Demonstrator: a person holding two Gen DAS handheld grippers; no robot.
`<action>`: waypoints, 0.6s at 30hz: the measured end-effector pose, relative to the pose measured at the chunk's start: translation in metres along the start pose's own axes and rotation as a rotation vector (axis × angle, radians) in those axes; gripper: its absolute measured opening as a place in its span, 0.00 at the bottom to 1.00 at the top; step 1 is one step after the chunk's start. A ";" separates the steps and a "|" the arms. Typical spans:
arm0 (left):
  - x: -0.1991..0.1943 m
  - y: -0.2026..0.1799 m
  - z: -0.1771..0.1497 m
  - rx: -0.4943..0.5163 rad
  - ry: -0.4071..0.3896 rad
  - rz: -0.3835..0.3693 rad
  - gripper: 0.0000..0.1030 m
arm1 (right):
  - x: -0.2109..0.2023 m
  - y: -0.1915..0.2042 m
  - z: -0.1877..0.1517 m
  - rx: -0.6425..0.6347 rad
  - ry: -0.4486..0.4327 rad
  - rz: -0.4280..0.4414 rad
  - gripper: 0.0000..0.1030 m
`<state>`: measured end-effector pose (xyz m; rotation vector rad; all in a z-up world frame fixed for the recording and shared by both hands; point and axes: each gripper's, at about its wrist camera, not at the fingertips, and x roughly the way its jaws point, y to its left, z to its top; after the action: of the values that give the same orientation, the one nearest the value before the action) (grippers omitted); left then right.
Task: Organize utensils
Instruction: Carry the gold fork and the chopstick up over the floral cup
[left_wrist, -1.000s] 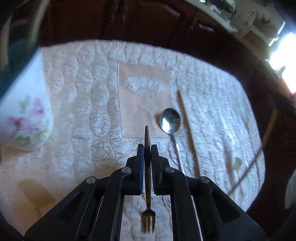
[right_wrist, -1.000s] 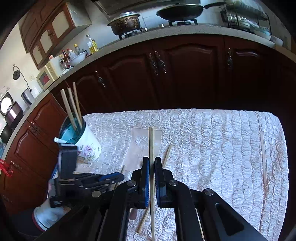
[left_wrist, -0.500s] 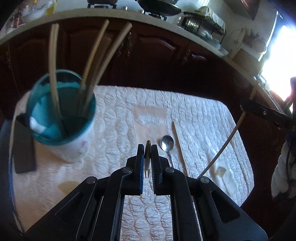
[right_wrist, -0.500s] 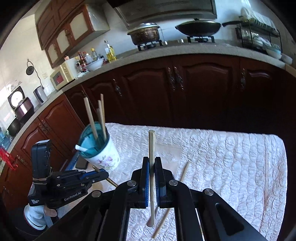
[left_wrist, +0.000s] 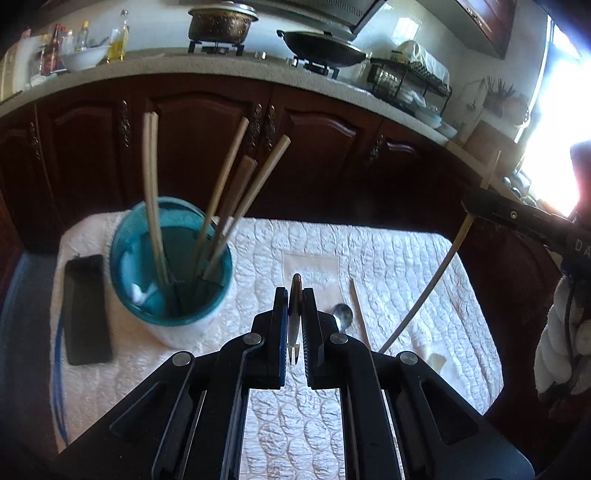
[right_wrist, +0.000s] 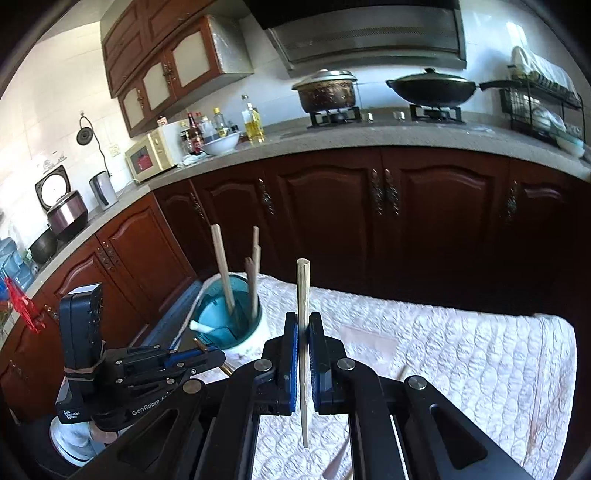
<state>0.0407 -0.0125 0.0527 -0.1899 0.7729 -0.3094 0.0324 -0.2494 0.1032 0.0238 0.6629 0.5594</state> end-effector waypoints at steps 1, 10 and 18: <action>-0.004 0.002 0.002 -0.001 -0.007 0.002 0.05 | 0.000 0.002 0.001 -0.002 -0.003 0.004 0.05; -0.044 0.027 0.025 -0.036 -0.066 -0.001 0.05 | 0.006 0.025 0.026 -0.027 -0.034 0.056 0.05; -0.071 0.051 0.051 -0.046 -0.123 0.059 0.05 | 0.015 0.051 0.064 -0.038 -0.095 0.101 0.05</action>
<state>0.0399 0.0627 0.1209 -0.2269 0.6633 -0.2225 0.0557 -0.1886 0.1551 0.0481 0.5605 0.6645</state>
